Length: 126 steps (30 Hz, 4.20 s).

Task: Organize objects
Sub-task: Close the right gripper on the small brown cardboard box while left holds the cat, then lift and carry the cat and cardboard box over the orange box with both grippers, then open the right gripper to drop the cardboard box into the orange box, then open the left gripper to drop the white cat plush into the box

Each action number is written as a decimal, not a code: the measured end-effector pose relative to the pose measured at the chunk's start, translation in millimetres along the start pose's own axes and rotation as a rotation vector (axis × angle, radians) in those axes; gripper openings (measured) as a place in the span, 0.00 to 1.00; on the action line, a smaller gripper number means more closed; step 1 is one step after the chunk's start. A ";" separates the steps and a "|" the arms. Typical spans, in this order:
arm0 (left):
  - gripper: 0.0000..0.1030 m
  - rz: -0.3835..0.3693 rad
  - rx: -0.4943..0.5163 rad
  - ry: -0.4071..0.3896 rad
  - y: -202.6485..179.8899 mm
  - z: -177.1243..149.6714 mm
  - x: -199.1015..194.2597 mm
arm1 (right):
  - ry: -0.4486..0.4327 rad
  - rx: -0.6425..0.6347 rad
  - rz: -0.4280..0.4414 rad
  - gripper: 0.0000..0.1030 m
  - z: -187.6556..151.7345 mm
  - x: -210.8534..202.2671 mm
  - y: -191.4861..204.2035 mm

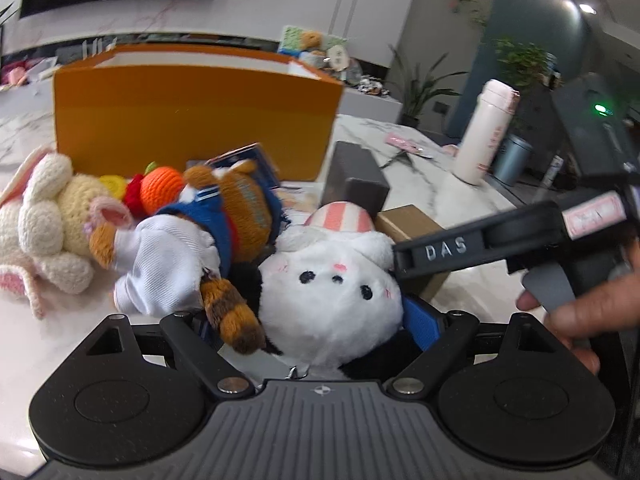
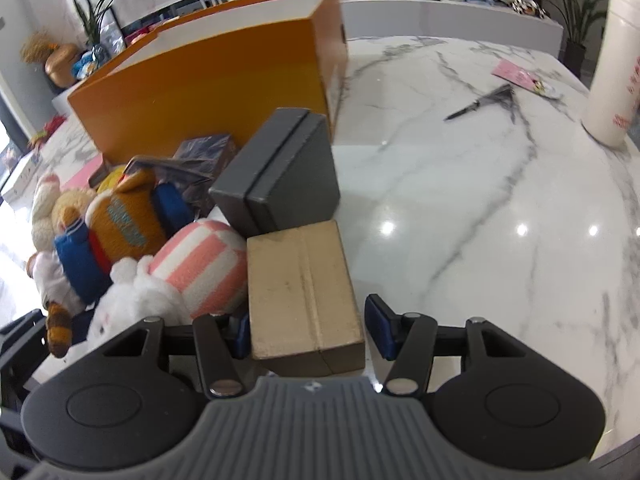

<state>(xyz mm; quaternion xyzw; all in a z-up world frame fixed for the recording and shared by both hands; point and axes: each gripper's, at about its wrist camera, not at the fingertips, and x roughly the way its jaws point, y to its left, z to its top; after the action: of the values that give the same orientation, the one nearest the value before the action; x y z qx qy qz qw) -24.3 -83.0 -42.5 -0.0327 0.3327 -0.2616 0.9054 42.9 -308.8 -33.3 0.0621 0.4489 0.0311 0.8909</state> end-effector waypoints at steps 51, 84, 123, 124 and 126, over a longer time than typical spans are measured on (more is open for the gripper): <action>0.85 0.230 0.234 -0.285 -13.4 56.9 -65.6 | -0.259 0.060 0.084 0.47 6.3 -92.1 4.0; 0.86 0.422 0.164 0.502 157.6 254.7 183.9 | 0.327 -0.349 -0.016 0.47 271.3 150.1 92.8; 0.92 0.447 0.236 0.575 160.5 260.7 188.6 | 0.366 -0.355 -0.053 0.75 261.1 133.3 101.3; 0.92 0.448 0.239 0.573 160.3 261.2 187.3 | 0.365 -0.355 -0.054 0.75 260.7 131.5 101.9; 0.92 0.446 0.241 0.568 158.7 261.8 184.8 | 0.363 -0.359 -0.056 0.75 260.1 129.0 103.2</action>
<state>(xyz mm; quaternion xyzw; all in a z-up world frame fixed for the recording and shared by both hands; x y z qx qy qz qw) 328.1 -68.0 15.6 0.2209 0.5361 -0.0939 0.8093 328.7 -213.8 31.6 -0.1160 0.5901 0.0964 0.7931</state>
